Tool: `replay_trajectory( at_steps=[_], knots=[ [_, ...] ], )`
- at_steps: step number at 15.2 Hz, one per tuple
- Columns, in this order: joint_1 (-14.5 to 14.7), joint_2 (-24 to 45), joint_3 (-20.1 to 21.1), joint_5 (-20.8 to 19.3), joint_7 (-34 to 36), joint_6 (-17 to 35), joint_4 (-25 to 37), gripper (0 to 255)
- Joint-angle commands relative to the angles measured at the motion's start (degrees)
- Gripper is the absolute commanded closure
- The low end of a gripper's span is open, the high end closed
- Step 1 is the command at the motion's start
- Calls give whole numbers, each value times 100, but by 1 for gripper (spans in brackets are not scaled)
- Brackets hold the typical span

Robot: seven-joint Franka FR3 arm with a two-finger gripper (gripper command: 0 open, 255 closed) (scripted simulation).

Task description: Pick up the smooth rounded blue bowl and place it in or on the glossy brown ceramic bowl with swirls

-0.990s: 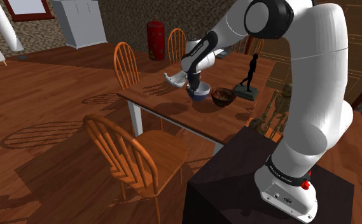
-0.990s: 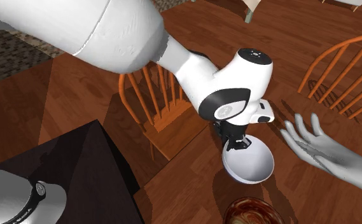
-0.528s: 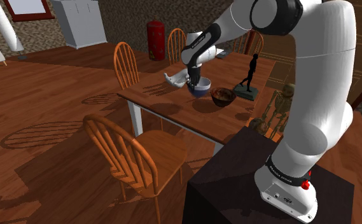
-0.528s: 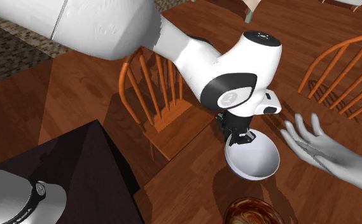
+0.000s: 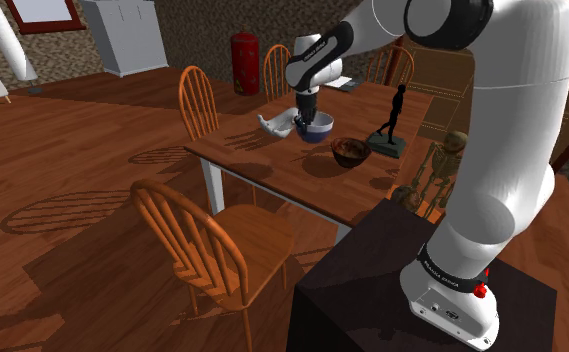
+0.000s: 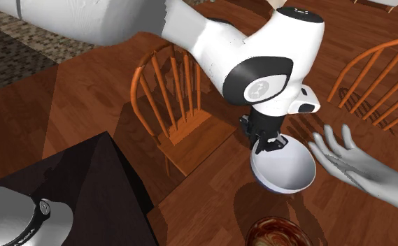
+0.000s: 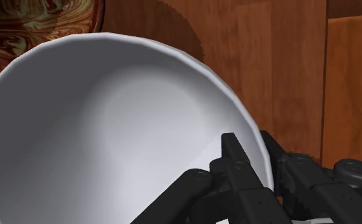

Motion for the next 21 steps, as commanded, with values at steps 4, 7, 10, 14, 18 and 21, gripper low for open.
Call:
replay_trajectory(
  at_steps=[4, 7, 10, 14, 18, 21],
  knots=[
    [-69, -211, -40, 0, -127, -187, -12, 255],
    [-304, -409, -157, 16, -486, -119, -244, 255],
    [-539, -567, -283, 38, -861, -73, -415, 255],
    [-859, -715, -459, 77, -1380, -43, -548, 255],
    [-1212, -790, -655, 141, -1967, -49, -571, 255],
    [-1222, -671, -648, 164, -1969, 155, -658, 255]
  ],
)
